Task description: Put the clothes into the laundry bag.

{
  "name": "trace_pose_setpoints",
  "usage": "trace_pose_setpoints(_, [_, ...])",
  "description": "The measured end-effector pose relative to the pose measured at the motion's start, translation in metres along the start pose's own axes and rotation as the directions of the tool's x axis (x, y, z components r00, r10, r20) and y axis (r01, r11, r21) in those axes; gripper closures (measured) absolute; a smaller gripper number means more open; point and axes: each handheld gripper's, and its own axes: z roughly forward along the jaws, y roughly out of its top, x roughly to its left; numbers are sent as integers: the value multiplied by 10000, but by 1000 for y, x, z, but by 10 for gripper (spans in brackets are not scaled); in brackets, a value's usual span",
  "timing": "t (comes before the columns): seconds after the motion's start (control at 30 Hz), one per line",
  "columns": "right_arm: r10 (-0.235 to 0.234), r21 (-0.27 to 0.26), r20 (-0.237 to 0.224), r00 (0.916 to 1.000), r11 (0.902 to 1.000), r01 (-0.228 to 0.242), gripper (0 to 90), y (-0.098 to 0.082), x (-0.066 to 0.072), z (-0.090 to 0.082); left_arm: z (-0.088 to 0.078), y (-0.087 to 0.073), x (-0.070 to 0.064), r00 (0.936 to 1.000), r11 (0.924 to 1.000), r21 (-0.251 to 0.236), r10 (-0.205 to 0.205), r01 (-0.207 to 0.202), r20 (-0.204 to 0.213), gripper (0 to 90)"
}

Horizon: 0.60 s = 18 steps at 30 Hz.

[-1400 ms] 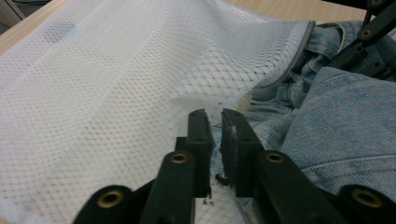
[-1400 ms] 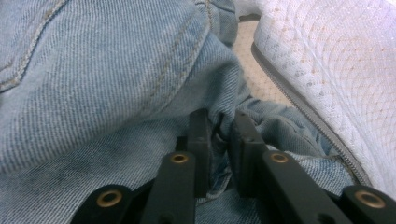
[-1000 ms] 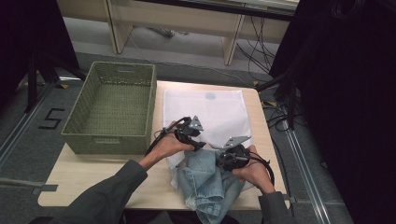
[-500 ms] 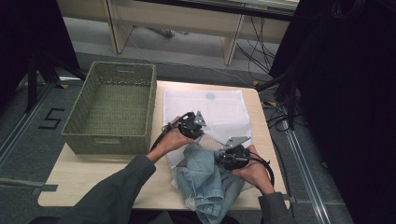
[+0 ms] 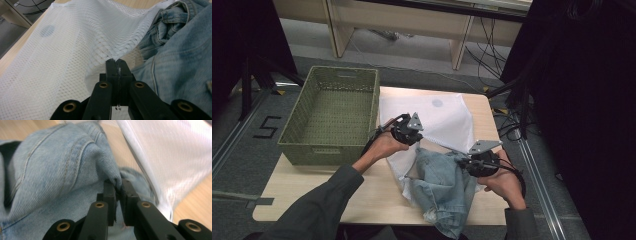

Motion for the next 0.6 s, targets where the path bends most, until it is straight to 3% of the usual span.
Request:
trace_pose_setpoints(0.03, [248, 437, -124, 9996, 9988, -242, 847, -7, -9, 0, -1, 0, 1, 10000, 10000, -29, -62, 61, -30, 891])
trace_pose_setpoints(0.1, [432, 425, 32, 9991, 9982, -433, 847, -12, -11, 6, -3, 0, 3, 9999, 9998, -126, -147, 147, -7, 891])
trace_pose_setpoints(0.13, [505, 907, 41, 9987, 9946, -506, 846, -16, -12, 11, -3, 0, 3, 9997, 9995, -189, -239, 241, 82, 891])
trace_pose_setpoints(0.2, [660, 1221, 361, 9972, 9900, -699, 842, -28, -8, 42, -4, 1, 1, 9991, 9990, -273, -345, 351, 225, 890])
trace_pose_setpoints(0.33, [767, 995, 663, 9948, 9916, -831, 831, -20, -4, 53, -11, 5, -9, 9973, 9971, -686, -291, 337, 676, 891])
trace_pose_setpoints(0.43, [820, 607, 426, 9957, 9946, -845, 804, -8, 0, 52, -19, 8, -16, 9952, 9951, -926, -246, 334, 947, 890])
trace_pose_setpoints(0.5, [871, 298, 455, 9952, 9956, -885, 758, -5, 4, 56, -23, 9, -17, 9943, 9952, -949, -151, 251, 1052, 890])
trace_pose_setpoints(0.53, [1110, 472, 323, 9933, 9925, -1124, 703, -5, 5, 54, -23, 8, -18, 9942, 9938, -1054, -252, 363, 1047, 890])
trace_pose_setpoints(0.6, [1030, 459, 368, 9940, 9934, -1047, 637, -5, 5, 49, -24, 6, -17, 9938, 9950, -951, -186, 291, 1093, 890])
